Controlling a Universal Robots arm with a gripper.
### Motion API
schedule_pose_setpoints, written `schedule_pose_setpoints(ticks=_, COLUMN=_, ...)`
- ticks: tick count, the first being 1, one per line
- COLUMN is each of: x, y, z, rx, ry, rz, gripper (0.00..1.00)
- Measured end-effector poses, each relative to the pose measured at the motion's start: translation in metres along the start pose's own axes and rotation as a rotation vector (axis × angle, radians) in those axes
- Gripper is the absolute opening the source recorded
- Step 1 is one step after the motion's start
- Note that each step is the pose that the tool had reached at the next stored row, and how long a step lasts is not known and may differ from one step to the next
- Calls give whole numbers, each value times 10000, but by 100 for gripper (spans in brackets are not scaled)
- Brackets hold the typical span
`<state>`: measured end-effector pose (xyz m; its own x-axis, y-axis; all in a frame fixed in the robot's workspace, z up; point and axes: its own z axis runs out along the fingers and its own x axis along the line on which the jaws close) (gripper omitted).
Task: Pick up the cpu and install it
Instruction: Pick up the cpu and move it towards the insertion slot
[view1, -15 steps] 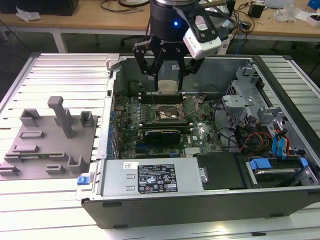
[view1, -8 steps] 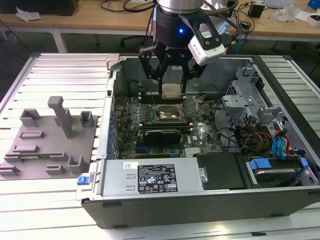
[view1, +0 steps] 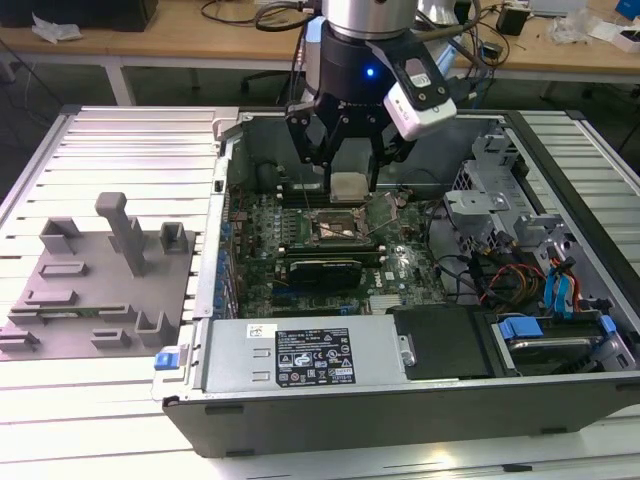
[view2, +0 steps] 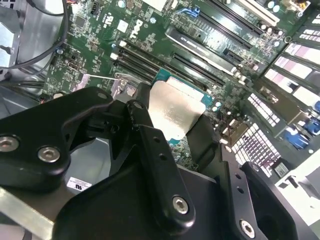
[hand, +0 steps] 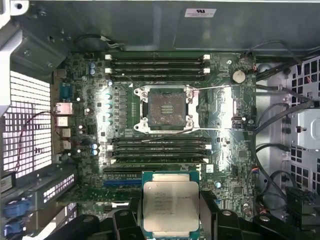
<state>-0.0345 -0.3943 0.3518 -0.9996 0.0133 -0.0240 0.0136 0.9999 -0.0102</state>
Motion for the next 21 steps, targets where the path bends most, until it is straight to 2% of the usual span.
schedule_pose_setpoints(ticks=8, x=-73, y=2, z=98, rx=-8, ry=0, rz=-1, gripper=55)
schedule_pose_setpoints(ticks=13, x=-94, y=8, z=167, rx=-8, ry=1, rz=1, gripper=55)
schedule_pose_setpoints(ticks=16, x=-97, y=36, z=227, rx=-12, ry=0, rz=-1, gripper=55)
schedule_pose_setpoints(ticks=21, x=-97, y=84, z=274, rx=-34, ry=1, rz=-1, gripper=55)
